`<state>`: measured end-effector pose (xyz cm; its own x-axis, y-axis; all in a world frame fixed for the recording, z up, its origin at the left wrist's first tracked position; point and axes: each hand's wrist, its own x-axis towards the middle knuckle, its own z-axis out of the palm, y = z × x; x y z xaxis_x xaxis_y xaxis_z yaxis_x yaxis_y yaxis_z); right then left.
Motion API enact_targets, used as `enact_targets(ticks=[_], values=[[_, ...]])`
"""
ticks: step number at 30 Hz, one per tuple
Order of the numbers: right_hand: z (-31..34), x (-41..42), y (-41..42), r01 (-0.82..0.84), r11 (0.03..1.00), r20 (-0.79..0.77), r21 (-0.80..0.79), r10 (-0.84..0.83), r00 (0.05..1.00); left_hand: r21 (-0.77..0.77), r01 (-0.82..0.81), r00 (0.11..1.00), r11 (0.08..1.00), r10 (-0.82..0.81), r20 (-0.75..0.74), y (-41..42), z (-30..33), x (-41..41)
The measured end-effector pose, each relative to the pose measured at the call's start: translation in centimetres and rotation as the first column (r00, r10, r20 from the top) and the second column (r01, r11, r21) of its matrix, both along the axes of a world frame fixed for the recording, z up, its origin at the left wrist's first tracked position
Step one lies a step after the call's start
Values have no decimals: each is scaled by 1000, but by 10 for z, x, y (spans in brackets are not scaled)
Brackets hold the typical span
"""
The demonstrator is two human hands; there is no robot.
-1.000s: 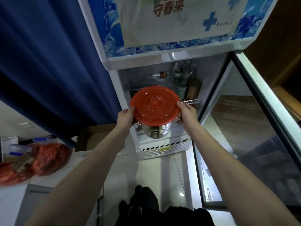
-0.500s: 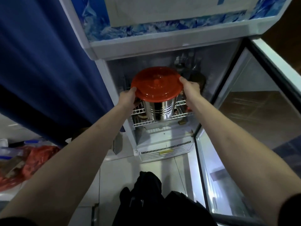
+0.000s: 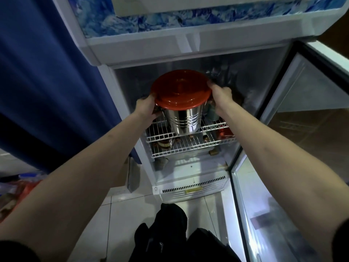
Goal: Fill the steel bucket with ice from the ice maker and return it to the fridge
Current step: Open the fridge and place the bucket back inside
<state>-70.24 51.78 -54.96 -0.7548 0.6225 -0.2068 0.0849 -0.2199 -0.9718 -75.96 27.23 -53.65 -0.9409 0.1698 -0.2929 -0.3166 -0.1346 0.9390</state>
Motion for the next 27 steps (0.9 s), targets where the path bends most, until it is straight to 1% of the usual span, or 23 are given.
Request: enact_targets(ticks=[5, 10, 15, 22, 27], values=[[-15, -21, 10, 20, 999, -33, -49, -22, 999, -35, -13, 999, 999, 12, -44, 11, -5, -17], [-29, -33, 14, 37, 992, -48, -120, -43, 998, -33, -11, 998, 999, 9, -69, 17, -17, -37], [-35, -46, 14, 37, 984, -95, -175, -55, 994, -28, -1, 999, 1000, 0, -53, 22, -29, -52], [-42, -67, 23, 44, 991, -34, -128, -48, 998, -28, 4, 1000, 1000, -4, -26, 31, -36, -66], [-56, -82, 29, 57, 990, -47, -130, -63, 997, -38, 3, 1000, 999, -4, -7, 37, -49, -75]])
